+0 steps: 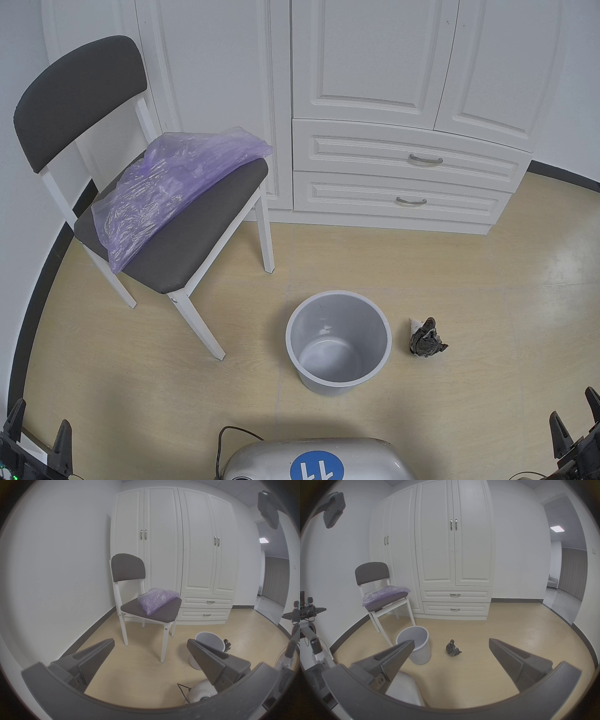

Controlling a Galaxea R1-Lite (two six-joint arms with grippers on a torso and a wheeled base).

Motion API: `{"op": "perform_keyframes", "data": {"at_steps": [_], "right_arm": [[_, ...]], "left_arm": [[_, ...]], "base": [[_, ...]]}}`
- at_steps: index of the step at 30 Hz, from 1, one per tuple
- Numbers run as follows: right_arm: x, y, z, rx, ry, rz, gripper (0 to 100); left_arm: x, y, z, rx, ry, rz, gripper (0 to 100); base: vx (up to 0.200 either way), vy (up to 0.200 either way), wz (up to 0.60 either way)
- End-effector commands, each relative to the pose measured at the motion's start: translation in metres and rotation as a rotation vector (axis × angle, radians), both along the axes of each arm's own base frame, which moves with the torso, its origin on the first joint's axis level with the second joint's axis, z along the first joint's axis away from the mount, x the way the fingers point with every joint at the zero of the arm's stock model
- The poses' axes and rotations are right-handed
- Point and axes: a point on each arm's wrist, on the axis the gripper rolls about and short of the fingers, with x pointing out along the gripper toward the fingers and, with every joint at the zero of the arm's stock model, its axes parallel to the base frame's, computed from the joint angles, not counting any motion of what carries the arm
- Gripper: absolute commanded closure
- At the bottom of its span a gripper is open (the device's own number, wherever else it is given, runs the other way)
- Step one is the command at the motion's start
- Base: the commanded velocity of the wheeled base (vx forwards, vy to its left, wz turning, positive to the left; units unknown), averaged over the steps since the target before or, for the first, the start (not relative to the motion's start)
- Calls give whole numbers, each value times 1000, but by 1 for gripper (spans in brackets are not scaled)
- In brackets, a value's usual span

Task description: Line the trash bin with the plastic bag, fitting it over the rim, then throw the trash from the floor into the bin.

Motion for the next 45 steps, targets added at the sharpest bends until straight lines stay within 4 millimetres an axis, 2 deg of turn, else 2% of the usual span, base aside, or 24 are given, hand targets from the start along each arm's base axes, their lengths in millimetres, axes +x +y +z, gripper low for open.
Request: {"op": "perform_keyframes", "data": {"at_steps": [1,6,12,13,14,15,16,19,23,24,27,28,29,31,32,33,35,36,37,38,40,42,43,45], "right_arm": [[0,0,-5,-5,0,-2,0],[0,0,-5,-70,-5,7,0],[0,1,-4,-54,-14,25,0],[-2,1,7,5,-72,24,0],[-9,1,29,100,-167,31,0],[-14,1,43,156,-203,39,0],[-15,1,48,147,-178,55,0],[-8,1,54,76,-85,115,0],[12,2,80,83,-9,143,0],[13,2,82,87,-4,143,0],[37,3,95,126,58,138,0],[37,3,95,126,58,138,0],[52,4,101,139,82,133,0],[62,4,102,155,104,127,0],[62,4,102,155,104,127,0],[66,4,97,176,125,124,0],[66,4,87,188,157,122,0],[66,4,84,189,165,121,0],[66,4,84,189,165,121,0],[65,4,79,193,179,119,0],[63,4,76,194,181,119,0],[63,4,76,194,181,119,0],[60,4,72,203,177,120,0],[58,4,70,203,174,118,0]], "left_arm": [[0,0,-5,-7,0,4,0],[0,-1,-5,79,-4,-42,0],[0,-1,-4,60,-9,-49,0],[-3,-1,11,13,-98,-51,0],[-16,-1,47,-76,-269,-80,0],[-25,-1,73,-150,-356,-110,0],[-25,-1,89,-150,-347,-115,0],[-16,-1,106,-33,-246,-90,0],[17,-1,116,1,-58,-77,0],[20,-1,117,3,-46,-76,0],[56,-2,128,55,98,-70,0],[56,-2,128,55,98,-70,0],[80,-2,128,88,190,-68,0],[104,-2,129,129,258,-60,0],[104,-2,129,129,258,-60,0],[125,-2,127,152,303,-49,0],[148,-1,124,180,332,-21,0],[157,-1,123,198,341,-3,0],[157,-1,123,198,341,-3,0],[178,0,121,251,360,39,0],[193,-1,119,303,375,58,0],[193,-1,119,303,375,58,0],[215,-4,118,375,406,46,0],[229,-12,118,406,417,17,0]], "base": [[0,0,0],[0,0,0],[0,0,0],[0,0,0],[0,0,0],[0,0,0],[0,0,0],[0,0,0],[0,0,0],[0,0,0],[0,0,0],[0,0,0],[0,0,0],[0,0,0],[0,0,0],[0,0,0],[0,0,0],[0,0,0],[0,0,0],[0,0,0],[0,0,0],[0,0,0],[0,0,0],[0,0,0]]}}
